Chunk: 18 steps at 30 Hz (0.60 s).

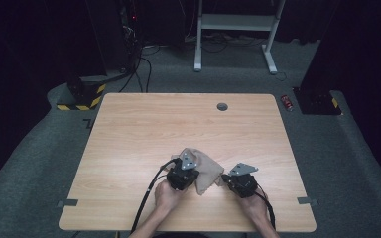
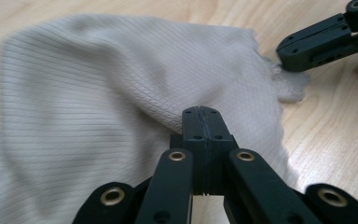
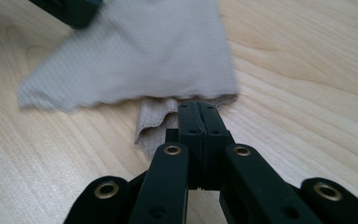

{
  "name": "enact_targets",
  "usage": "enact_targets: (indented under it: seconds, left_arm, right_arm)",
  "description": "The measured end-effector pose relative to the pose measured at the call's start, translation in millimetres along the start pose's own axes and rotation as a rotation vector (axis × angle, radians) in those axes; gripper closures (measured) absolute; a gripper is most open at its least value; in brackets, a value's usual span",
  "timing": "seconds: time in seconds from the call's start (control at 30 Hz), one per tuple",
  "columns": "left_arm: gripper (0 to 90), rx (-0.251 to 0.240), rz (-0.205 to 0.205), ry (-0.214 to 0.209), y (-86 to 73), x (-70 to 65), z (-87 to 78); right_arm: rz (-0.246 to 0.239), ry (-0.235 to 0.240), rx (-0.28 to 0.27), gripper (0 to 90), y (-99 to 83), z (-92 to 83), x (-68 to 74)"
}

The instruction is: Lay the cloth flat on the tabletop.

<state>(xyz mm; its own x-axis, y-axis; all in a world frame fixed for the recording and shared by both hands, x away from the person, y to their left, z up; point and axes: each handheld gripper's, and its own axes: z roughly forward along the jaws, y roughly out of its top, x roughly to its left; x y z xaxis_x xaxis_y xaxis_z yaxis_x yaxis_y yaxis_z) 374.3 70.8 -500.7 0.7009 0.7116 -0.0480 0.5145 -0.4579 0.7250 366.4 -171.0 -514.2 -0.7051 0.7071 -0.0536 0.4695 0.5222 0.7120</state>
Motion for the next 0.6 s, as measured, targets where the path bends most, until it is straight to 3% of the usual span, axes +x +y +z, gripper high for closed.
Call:
enact_targets:
  seconds: [0.2, 0.37, 0.53, 0.6]
  left_arm:
    - [90.0, -0.029, -0.011, 0.045, -1.9, 16.0, -30.3]
    - [90.0, -0.014, -0.012, 0.056, -8.6, 20.7, -43.1]
    - [90.0, 0.042, 0.001, 0.052, -23.1, 18.4, -50.9]
    - [90.0, 0.073, -0.019, 0.034, -34.0, 19.1, -52.2]
  right_arm:
    - [0.026, -0.025, -0.011, 89.7, -3.1, -7.1, -7.7]
    - [0.037, -0.043, -0.016, 89.7, -6.2, -13.0, -12.5]
    - [0.037, -0.045, -0.007, 89.7, -12.3, -20.1, -13.8]
    - [0.038, -0.03, 0.01, 89.5, -17.1, -20.5, -12.0]
